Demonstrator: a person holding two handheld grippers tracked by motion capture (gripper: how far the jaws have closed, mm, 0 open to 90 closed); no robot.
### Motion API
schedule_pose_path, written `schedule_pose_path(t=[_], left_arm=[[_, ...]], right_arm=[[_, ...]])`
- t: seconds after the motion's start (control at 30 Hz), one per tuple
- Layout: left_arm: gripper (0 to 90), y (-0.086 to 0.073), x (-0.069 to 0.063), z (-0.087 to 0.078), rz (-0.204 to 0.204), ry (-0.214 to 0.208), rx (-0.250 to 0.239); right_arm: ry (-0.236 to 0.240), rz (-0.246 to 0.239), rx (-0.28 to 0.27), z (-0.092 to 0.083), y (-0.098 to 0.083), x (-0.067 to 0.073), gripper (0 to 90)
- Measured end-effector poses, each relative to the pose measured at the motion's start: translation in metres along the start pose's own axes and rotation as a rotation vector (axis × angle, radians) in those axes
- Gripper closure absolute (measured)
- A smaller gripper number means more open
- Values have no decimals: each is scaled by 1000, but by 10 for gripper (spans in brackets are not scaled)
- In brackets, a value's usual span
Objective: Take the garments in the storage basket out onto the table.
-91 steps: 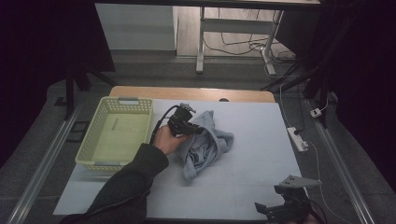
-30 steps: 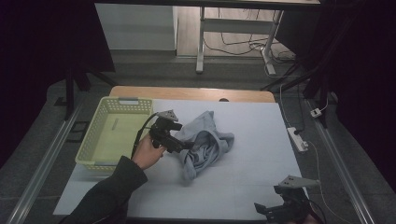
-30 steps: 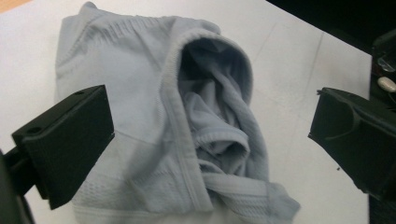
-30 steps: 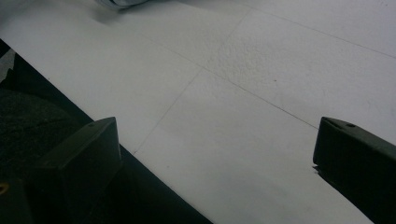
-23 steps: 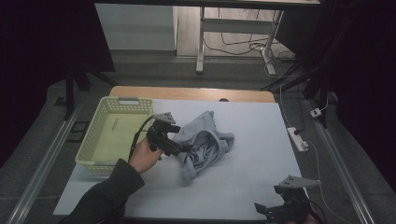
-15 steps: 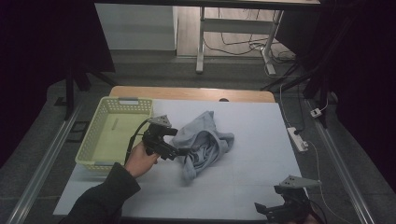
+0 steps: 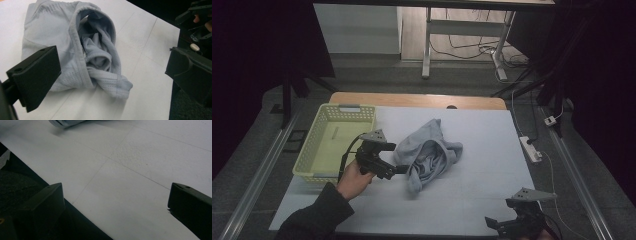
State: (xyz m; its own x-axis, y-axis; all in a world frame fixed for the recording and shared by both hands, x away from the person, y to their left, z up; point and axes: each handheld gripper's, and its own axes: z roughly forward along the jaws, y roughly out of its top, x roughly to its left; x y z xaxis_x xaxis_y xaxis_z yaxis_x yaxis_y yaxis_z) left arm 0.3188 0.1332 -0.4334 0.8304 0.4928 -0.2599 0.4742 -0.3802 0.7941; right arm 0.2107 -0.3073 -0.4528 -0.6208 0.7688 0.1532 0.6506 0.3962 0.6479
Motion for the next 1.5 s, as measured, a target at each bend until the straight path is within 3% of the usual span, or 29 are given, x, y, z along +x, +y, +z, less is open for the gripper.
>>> schedule_pose_path(t=[0.5, 0.97, 1.5], left_arm=[[0, -26, -11, -31, -46, 27, -19], [0, -67, -19, -75, -104, 122, -58], [0, -112, -24, -116, -177, 195, -91]], right_arm=[[3, 4, -1, 0, 0, 0, 1], [-3, 2, 2, 0, 0, 0, 1], [-7, -1, 4, 1, 0, 1, 1]])
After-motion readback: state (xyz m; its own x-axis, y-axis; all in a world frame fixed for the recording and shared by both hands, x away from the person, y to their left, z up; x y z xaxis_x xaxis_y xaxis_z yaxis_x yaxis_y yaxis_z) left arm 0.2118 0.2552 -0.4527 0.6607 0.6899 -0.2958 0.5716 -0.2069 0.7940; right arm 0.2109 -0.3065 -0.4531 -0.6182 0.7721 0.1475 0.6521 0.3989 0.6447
